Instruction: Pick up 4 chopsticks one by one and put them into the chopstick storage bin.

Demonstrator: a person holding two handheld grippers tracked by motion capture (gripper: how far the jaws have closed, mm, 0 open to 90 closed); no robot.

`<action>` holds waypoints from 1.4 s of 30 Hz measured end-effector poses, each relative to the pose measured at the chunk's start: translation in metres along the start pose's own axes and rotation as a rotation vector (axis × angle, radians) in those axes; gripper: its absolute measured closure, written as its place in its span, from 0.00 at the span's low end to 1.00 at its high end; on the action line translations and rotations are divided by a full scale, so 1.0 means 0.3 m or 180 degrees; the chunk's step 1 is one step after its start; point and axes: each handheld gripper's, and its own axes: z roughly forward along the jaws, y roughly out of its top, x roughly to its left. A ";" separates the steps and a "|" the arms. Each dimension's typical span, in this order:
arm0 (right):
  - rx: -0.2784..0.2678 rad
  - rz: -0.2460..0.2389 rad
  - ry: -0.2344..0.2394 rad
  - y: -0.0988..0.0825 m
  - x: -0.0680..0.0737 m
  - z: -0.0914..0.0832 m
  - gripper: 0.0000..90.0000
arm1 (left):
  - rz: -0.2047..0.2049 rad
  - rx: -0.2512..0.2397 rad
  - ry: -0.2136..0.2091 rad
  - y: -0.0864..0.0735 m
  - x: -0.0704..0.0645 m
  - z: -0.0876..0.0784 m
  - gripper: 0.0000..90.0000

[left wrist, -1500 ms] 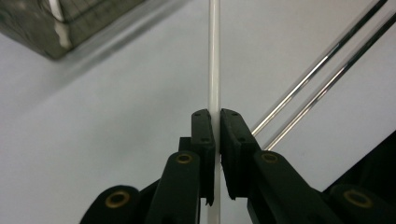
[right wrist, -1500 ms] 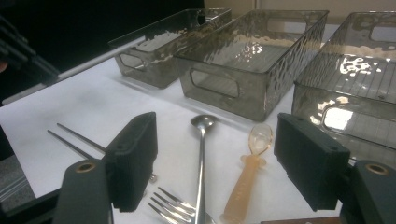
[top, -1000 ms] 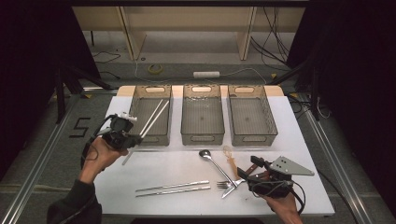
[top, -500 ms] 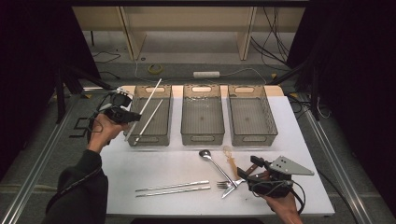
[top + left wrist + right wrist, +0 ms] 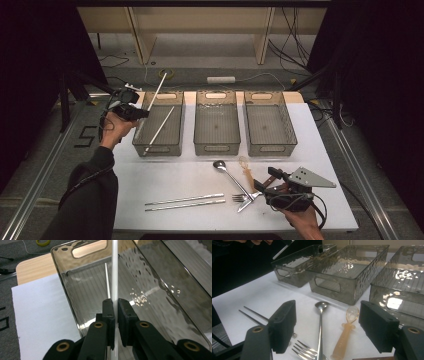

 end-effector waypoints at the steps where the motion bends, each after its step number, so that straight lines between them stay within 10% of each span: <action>1: -0.0001 -0.0003 -0.0001 0.000 0.000 0.000 0.35 | -0.0014 -0.0015 0.0019 0.000 0.003 0.003 0.93; 42: -0.0005 0.0000 0.0008 0.000 0.000 -0.001 0.35 | -0.0009 0.0181 0.0043 -0.077 -0.013 0.134 0.93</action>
